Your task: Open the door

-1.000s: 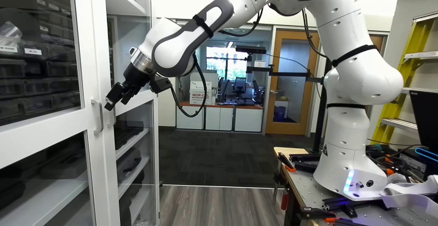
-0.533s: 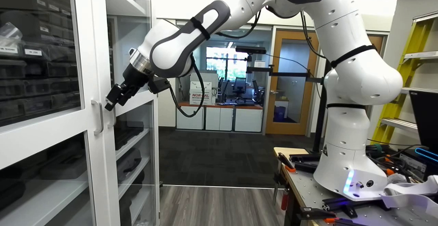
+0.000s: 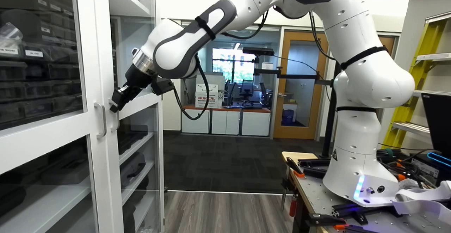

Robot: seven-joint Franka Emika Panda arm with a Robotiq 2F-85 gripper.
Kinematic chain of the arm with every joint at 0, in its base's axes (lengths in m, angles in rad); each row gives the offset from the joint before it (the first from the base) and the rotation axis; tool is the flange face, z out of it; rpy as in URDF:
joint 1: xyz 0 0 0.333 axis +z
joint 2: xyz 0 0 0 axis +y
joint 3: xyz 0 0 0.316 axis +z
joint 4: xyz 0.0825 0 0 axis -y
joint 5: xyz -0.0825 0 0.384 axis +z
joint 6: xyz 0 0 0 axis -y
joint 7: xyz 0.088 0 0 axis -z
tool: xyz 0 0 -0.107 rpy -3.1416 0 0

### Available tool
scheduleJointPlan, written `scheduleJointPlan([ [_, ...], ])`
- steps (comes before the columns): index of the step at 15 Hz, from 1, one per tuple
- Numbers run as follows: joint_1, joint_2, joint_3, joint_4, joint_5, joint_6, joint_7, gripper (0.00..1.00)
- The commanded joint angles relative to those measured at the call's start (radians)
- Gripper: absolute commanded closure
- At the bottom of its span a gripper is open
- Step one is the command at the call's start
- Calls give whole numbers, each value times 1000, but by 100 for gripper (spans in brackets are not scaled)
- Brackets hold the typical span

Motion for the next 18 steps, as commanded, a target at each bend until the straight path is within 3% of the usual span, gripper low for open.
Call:
scheduleJointPlan([
  [1,-8,-32,6,-14,-2,-42,10,99],
  [7,-60,-88,58,-75,23,-49,-46,96],
  [12,-164,-142,140,-122,63,-102,-133,96],
  [18,-226,-191,154,-141,117,-200,-213,96],
])
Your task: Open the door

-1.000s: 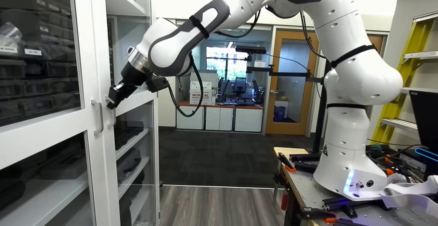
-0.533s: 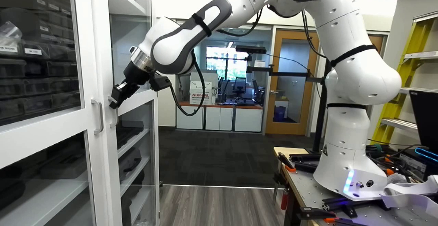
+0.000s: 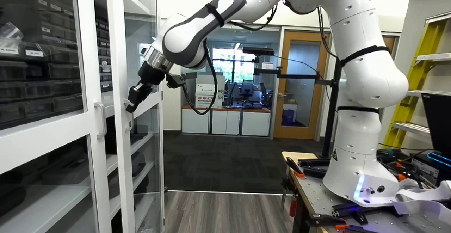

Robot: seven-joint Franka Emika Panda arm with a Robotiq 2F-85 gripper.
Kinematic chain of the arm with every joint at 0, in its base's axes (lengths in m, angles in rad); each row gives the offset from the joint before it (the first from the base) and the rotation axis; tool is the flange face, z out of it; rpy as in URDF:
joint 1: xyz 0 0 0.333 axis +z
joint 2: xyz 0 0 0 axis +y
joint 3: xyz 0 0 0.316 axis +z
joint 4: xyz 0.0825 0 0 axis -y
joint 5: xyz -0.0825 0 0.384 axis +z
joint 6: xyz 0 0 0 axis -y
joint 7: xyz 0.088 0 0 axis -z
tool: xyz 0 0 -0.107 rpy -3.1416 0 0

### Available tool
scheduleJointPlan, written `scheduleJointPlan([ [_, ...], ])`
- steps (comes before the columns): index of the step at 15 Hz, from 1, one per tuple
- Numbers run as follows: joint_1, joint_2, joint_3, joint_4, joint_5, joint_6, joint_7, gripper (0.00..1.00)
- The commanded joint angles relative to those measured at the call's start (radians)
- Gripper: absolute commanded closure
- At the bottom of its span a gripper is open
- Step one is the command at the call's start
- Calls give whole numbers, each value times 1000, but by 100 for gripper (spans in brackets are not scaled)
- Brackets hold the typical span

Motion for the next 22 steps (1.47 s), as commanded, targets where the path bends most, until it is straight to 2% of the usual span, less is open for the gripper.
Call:
scheduleJointPlan([
  [1,-37,-90,-29,-48,48,-60,-64,96],
  [5,-41,-128,-53,-80,80,-85,-98,96],
  [9,-57,-190,-57,-140,157,-112,-199,96],
  [16,-43,-270,-125,-210,287,-194,-396,96],
  [22,-21,-332,-208,-250,269,-283,-484,96],
])
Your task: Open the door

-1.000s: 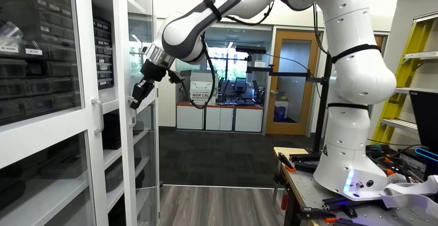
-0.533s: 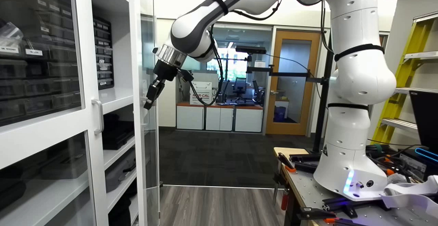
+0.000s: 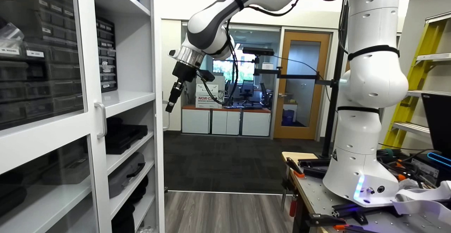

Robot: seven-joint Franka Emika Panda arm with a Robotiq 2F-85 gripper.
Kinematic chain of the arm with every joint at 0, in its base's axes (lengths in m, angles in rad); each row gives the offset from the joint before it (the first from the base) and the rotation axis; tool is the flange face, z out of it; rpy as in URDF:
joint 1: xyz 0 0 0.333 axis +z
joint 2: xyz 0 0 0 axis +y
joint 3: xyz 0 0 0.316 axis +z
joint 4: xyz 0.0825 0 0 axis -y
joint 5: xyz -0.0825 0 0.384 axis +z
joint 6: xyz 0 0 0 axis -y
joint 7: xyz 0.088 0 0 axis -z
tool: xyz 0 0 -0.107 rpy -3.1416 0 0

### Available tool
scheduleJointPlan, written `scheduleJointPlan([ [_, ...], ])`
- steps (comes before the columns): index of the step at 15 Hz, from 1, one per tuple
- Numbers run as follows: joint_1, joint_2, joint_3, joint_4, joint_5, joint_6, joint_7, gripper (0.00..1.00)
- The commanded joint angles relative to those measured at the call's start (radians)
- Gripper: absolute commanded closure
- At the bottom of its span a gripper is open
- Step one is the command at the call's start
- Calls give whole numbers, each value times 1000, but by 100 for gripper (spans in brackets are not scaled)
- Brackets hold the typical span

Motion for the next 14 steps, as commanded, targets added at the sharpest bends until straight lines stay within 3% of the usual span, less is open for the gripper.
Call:
scheduleJointPlan([
  [1,-19,-90,-105,-16,-8,-64,-26,96],
  [2,-14,-100,-121,-21,-24,-83,-24,96],
  [3,-9,-107,-136,-28,-50,-85,-11,59],
  [7,1,-139,-182,-44,-168,-140,102,53],
  [14,2,-164,-244,-26,-380,-283,294,8],
])
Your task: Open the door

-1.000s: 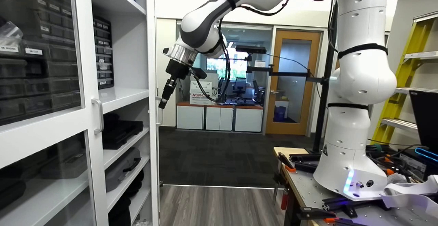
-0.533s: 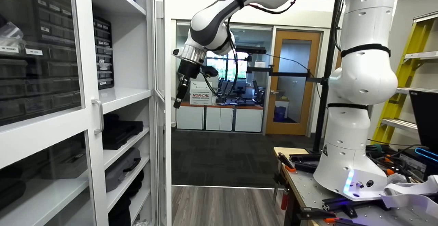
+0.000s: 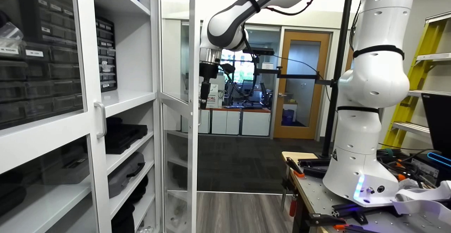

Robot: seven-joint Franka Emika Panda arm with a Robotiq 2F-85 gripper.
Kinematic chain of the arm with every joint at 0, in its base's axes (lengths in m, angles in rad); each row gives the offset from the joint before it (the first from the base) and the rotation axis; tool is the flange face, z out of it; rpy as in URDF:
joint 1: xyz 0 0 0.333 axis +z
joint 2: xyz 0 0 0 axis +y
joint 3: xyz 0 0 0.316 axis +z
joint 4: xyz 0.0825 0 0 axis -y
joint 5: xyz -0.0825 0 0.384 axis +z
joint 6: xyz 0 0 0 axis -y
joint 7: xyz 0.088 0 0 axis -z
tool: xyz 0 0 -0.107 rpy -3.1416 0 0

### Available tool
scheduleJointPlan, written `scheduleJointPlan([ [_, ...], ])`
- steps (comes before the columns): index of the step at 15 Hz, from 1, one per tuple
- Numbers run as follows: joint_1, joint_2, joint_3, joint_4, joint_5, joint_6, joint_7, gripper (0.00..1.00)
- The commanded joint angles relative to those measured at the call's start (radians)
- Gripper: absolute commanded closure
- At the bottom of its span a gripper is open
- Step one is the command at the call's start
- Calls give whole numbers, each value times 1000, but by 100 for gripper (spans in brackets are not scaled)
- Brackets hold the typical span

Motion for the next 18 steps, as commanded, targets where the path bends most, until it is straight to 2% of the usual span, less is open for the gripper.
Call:
scheduleJointPlan([
  [1,-21,-39,-56,46,-112,-18,86,3],
  [7,-18,-46,-75,59,-194,-77,134,0],
  [13,-15,-59,-81,71,-153,-128,216,0],
  [18,-26,-50,-103,142,-157,-123,329,0],
])
